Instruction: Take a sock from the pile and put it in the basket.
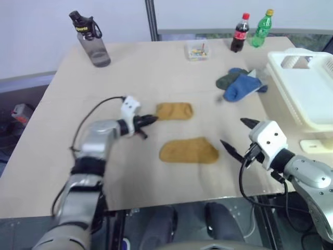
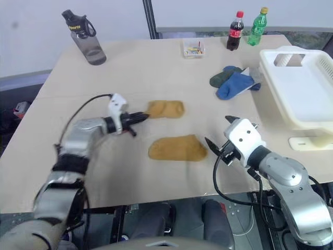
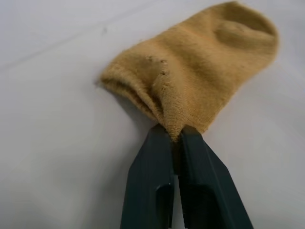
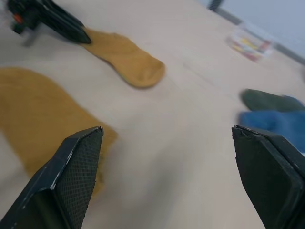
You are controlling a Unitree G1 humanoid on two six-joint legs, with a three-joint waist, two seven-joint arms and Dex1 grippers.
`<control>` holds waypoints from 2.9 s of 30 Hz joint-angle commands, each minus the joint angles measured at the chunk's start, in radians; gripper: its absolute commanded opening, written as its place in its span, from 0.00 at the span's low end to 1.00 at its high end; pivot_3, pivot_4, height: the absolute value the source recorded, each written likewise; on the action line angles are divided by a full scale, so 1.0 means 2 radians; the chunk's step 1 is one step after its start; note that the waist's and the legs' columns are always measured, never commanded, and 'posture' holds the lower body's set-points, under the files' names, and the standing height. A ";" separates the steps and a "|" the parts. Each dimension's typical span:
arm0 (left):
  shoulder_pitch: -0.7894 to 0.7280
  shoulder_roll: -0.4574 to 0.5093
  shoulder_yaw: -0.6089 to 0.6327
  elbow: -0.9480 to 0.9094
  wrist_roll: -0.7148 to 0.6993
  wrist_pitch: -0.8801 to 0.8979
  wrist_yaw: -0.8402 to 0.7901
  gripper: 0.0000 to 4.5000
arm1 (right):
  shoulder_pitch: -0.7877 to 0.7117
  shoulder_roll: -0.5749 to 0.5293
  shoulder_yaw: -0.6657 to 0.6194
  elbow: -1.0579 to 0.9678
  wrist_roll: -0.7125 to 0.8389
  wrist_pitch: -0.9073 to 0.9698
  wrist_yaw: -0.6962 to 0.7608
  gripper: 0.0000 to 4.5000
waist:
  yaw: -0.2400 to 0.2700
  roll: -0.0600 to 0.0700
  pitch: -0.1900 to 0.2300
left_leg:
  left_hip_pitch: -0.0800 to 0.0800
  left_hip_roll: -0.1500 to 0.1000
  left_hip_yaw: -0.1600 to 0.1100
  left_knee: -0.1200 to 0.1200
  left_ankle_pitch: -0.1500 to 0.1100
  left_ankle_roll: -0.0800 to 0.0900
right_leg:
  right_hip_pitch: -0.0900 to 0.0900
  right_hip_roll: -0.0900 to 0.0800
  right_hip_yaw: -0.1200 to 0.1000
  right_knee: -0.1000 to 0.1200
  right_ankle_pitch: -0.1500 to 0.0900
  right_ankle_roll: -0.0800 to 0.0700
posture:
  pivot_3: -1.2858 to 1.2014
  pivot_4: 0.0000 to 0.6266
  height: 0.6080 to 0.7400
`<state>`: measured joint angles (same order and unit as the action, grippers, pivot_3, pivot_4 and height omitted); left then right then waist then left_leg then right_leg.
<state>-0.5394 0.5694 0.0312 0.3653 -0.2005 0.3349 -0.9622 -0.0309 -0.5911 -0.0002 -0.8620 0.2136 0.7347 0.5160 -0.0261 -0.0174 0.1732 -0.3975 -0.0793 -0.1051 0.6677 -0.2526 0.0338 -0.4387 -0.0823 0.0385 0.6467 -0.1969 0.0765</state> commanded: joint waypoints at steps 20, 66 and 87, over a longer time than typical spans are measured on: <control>0.066 -0.020 0.010 -0.136 -0.018 0.100 0.154 0.43 | -0.049 0.001 0.045 0.051 0.019 -0.060 0.029 1.00 | 0.012 0.000 0.000 | 0.002 -0.001 -0.002 0.001 0.000 0.000 | 0.003 0.000 -0.002 -0.002 0.000 0.000 | 0.52 0.24 1.00; -0.082 0.018 -0.015 -0.160 -0.108 0.250 0.115 0.22 | -0.173 0.107 0.120 0.168 -0.012 0.014 -0.046 1.00 | -0.004 0.000 0.001 | 0.001 -0.002 -0.005 0.000 0.001 -0.002 | 0.003 -0.001 -0.005 -0.002 -0.001 0.000 | 0.52 0.24 1.00; 0.022 -0.032 0.046 -0.211 -0.150 0.239 0.135 0.00 | -0.253 0.156 0.090 0.353 -0.008 -0.003 -0.018 0.03 | 0.004 0.001 0.001 | 0.000 -0.002 -0.006 0.000 0.001 -0.002 | 0.003 -0.002 -0.006 -0.002 0.000 0.000 | 0.52 0.24 1.00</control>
<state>-0.4753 0.4885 0.0689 0.0125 -0.4347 0.7833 -0.6668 -0.5315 -0.2745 0.2145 -0.0758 0.1720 0.7130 0.4747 -0.0183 -0.0159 0.1750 -0.3977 -0.0838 -0.1172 0.6668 -0.2501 0.0294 -0.4332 -0.0862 0.0271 0.6424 -0.1978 0.0771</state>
